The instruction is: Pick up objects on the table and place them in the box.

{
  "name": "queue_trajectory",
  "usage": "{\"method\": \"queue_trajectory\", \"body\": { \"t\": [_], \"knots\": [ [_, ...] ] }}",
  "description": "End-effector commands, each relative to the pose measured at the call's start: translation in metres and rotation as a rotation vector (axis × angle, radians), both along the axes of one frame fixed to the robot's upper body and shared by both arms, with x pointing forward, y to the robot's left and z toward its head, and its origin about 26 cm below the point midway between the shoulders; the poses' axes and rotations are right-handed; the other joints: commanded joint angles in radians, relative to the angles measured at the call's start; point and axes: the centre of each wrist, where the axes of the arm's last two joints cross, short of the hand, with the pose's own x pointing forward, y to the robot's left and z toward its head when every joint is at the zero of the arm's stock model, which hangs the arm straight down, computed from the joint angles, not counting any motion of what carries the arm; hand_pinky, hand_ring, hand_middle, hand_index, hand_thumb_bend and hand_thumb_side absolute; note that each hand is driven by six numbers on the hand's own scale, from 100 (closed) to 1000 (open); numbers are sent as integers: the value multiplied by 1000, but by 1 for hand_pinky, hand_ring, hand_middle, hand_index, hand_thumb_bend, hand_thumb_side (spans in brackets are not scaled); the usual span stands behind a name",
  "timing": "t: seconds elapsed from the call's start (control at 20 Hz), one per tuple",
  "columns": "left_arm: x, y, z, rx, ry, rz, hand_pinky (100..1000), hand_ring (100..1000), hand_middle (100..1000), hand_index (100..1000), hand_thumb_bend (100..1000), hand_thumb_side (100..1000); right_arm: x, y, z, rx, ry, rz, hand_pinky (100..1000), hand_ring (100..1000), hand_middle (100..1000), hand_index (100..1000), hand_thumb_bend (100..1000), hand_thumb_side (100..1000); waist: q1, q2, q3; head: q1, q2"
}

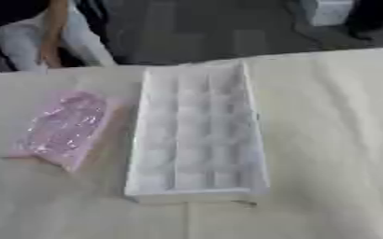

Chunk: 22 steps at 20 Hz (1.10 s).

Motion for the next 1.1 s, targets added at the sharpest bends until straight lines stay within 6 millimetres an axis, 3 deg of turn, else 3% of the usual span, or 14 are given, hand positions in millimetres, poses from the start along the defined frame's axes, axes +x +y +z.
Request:
{"method": "queue_trajectory", "body": {
  "t": [0.05, 0.6, 0.7, 0.85, 1.0, 1.1],
  "knots": [
    [-3, 4, 10, 37, -19, 9, 525, 716, 777, 854, 100, 1000, -3, -1, 6, -16, -23, 0, 833, 860, 899, 848, 317, 1000, -1, -9, 0, 4, -6],
    [-3, 6, 11, 63, -2, 10, 524, 714, 776, 854, 100, 1000, -4, -1, 5, -21, -16, 5, 833, 861, 899, 849, 310, 1000, 1, -8, 1, 7, -24],
    [-4, 7, 13, 109, 12, 8, 525, 713, 774, 858, 188, 986, -4, -1, 6, -23, -16, 7, 832, 860, 899, 849, 317, 1000, 3, -8, 1, 15, -20],
    [-4, 10, 17, 194, 43, 7, 517, 709, 769, 861, 295, 836, -3, -1, 6, -27, -16, 8, 832, 860, 899, 848, 322, 1000, 5, -8, -1, 30, -16],
    [-5, 17, 21, 318, 164, 64, 494, 701, 767, 864, 443, 761, -4, -1, 6, -32, -16, 9, 833, 861, 899, 847, 330, 1000, 10, -6, -3, 45, -10],
    [-5, 21, 23, 390, 230, 106, 499, 704, 771, 868, 487, 733, -4, -1, 6, -36, -14, 8, 834, 861, 900, 848, 333, 1000, 14, -5, -5, 48, -4]
  ]
}}
